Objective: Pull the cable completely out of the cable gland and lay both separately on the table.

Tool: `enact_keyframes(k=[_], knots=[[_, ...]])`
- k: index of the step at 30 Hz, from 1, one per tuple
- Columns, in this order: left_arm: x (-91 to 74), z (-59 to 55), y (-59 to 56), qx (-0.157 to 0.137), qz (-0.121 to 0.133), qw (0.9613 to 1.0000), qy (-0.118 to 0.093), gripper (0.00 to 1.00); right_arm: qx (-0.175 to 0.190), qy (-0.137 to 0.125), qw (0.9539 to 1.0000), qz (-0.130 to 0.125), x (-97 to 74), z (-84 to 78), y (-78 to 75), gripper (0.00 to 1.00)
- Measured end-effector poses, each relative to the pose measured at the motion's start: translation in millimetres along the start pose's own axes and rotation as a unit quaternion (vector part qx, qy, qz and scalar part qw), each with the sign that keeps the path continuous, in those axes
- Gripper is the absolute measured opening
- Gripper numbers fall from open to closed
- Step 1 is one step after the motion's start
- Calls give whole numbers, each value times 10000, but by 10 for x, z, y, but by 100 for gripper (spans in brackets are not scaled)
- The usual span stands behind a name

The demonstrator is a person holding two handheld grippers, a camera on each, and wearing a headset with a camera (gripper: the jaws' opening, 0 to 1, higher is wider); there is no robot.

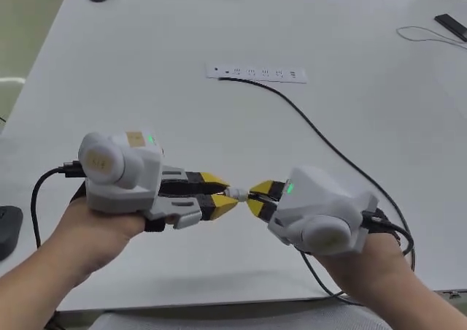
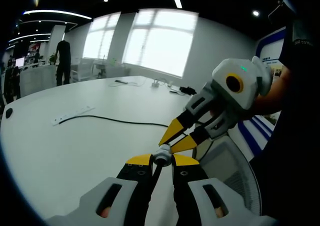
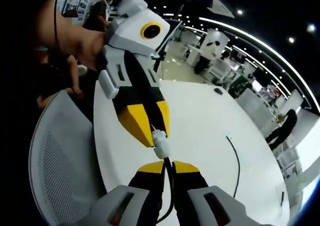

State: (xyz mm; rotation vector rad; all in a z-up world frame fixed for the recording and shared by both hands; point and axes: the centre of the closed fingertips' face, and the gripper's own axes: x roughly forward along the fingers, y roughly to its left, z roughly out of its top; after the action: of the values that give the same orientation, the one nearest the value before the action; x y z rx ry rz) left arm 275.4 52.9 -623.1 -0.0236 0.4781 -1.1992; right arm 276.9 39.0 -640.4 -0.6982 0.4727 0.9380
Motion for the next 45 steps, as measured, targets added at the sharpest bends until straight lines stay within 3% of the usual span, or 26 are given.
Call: enact_keyframes(k=[8, 12, 16, 23, 26, 31, 36, 39, 40, 42, 45], knots=[[29, 57, -30, 77, -2, 10000, -43, 15, 230, -60, 9997, -103, -49, -31, -63, 0], [25, 91, -42, 82, 14, 9999, -82, 15, 533, -55, 9984, -202, -84, -91, -123, 0], [19, 109, -69, 110, 31, 9999, -95, 15, 988, -8, 9948, -243, -106, -197, -151, 0], [23, 99, -106, 123, 15, 9999, -112, 15, 1849, 82, 9823, -296, -129, -471, -199, 0], [27, 95, -113, 125, 25, 9999, -104, 15, 2321, 108, 9722, -289, -128, -594, -203, 0], [37, 107, -131, 137, 10, 9998, -126, 15, 3143, 148, 9488, -282, -122, -836, -213, 0], [37, 102, -145, 132, 11, 9998, -133, 15, 3704, 218, 9281, -295, -106, -1002, -211, 0], [31, 101, -144, 126, 22, 9998, -153, 15, 4157, 339, 9083, -317, -74, -1145, -203, 0], [30, 99, -140, 124, 31, 9998, -153, 15, 4345, 359, 8994, -309, -69, -1179, -195, 0], [28, 97, -137, 132, 37, 9998, -151, 15, 4492, 337, 8923, -297, -63, -1200, -198, 0], [28, 97, -138, 133, 42, 9998, -160, 15, 4618, 361, 8858, -273, -53, -1222, -190, 0]])
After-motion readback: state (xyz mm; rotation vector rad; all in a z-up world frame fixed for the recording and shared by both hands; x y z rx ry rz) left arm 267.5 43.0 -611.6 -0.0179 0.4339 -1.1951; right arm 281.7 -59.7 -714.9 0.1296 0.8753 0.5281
